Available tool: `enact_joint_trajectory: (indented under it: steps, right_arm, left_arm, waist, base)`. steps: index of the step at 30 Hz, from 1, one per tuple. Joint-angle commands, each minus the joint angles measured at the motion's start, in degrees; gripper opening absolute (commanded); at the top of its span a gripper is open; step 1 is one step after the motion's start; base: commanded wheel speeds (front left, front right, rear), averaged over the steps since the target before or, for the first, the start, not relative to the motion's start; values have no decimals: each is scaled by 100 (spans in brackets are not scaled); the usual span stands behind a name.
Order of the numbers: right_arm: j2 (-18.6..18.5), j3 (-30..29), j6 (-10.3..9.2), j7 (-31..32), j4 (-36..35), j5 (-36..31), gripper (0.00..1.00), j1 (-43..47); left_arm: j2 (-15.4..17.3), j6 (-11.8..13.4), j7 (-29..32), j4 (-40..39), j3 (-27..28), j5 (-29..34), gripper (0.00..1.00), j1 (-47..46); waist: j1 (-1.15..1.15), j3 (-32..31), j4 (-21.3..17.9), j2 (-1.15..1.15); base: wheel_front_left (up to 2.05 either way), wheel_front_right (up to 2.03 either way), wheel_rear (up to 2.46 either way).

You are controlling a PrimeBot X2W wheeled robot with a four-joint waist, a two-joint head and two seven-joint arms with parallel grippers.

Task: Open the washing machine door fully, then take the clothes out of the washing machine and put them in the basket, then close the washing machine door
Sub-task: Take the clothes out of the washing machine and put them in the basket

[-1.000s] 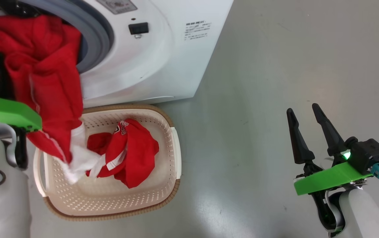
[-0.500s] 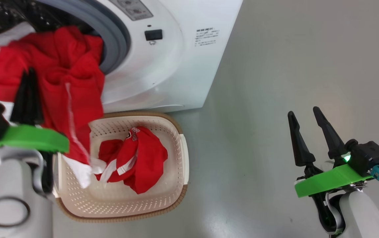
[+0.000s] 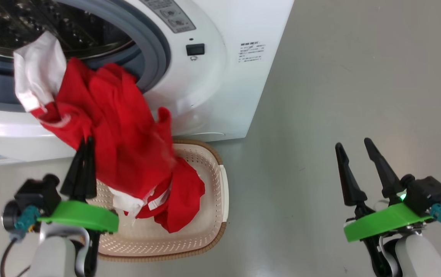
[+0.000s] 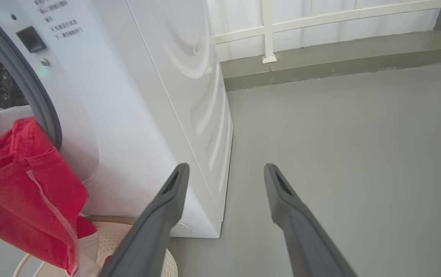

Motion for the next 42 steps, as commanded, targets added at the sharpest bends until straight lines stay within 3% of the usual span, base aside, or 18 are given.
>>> enact_joint_trajectory:
  steps: [1,13,31,42]
  right_arm:
    - [-25,116,37,-37,-117,32,100,145]
    - [-60,126,37,-37,-167,26,100,115]
    - [-79,58,37,-37,-270,-20,100,-132]
    - [-89,70,37,-37,-342,-61,100,-278]
  left_arm:
    - [113,-30,-29,-143,127,-21,0,155]
    - [32,-30,-29,380,-235,-261,0,451]
    - [28,-31,-29,1504,-966,-924,0,-109]
    - [27,-31,-29,2166,-877,-849,0,-698]
  waist:
    - [0,-23,22,0]
    - [0,124,41,0]
    - [0,707,-2,0]
    - [0,1130,-19,0]
  base:
    - [0,0,0]
    - [0,0,0]
    - [0,0,0]
    - [0,0,0]
